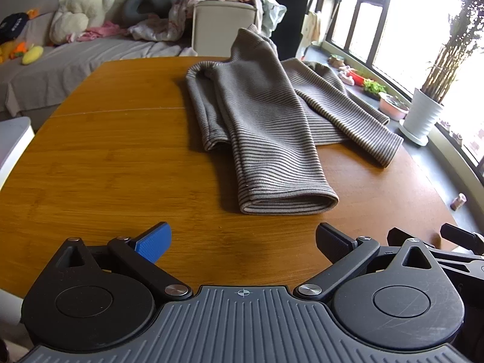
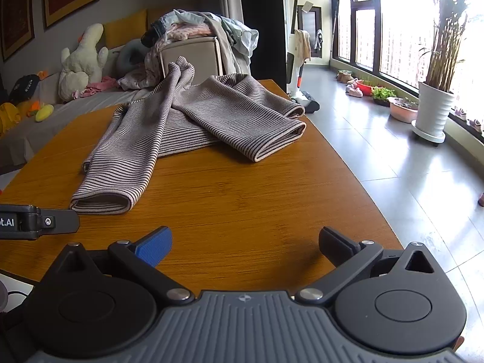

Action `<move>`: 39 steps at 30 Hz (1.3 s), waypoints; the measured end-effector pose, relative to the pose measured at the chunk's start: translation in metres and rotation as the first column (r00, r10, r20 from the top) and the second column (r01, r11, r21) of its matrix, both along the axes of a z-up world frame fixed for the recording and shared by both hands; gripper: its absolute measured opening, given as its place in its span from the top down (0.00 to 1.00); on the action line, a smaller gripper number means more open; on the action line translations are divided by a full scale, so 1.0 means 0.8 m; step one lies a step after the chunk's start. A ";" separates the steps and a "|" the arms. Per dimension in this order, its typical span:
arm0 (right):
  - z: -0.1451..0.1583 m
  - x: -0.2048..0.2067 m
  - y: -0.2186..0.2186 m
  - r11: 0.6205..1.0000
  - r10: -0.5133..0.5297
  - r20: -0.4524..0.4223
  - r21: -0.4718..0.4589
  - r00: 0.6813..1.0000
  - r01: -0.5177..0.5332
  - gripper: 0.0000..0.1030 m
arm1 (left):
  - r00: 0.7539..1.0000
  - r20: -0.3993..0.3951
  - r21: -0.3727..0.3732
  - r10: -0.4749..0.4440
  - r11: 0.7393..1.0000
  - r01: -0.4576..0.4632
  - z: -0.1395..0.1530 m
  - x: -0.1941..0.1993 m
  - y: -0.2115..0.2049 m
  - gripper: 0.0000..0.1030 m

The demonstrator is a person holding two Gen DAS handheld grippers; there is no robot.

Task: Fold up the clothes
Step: 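Lower both grippers onto the sweatshirt body and pinch the fabric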

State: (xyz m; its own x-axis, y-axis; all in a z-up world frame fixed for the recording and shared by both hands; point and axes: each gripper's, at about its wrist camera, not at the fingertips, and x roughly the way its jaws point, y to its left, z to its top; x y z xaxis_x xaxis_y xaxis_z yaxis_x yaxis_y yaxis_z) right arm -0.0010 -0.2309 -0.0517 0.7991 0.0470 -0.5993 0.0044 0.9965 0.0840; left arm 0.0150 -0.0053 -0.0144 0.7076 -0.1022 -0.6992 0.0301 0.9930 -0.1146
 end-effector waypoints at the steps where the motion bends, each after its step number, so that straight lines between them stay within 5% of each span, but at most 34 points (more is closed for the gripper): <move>1: 0.000 0.000 0.000 1.000 0.002 0.001 0.001 1.000 -0.002 0.00 | 1.000 0.001 0.001 -0.003 1.000 0.003 0.000 0.000 -0.001 0.00; 14: 0.028 0.039 -0.007 0.997 0.071 0.066 -0.038 0.995 -0.069 0.00 | 0.996 0.036 0.023 -0.075 0.997 0.075 0.009 0.035 -0.008 0.00; 22: 0.067 0.164 -0.004 0.984 0.179 0.123 -0.024 0.976 -0.178 0.00 | 0.992 0.102 0.025 -0.078 0.997 0.076 0.029 0.132 -0.007 0.00; 31: 0.061 0.310 0.015 0.987 0.154 0.281 -0.080 0.947 -0.137 0.00 | 0.997 0.071 -0.054 -0.039 0.998 0.043 0.020 0.240 0.009 0.00; 33: 0.046 0.339 0.019 0.989 0.140 0.253 -0.088 0.957 -0.121 0.00 | 0.996 0.081 -0.050 -0.026 0.998 0.030 0.018 0.258 0.009 0.00; 36: 0.015 0.380 0.025 0.993 0.092 0.070 -0.084 0.993 -0.086 0.00 | 0.997 0.076 -0.050 -0.033 0.998 0.037 0.003 0.281 0.010 0.00; 39: 0.008 0.375 0.009 0.998 0.056 0.027 0.034 0.998 -0.057 0.00 | 0.993 0.094 -0.020 -0.070 0.997 0.072 -0.018 0.280 0.012 0.00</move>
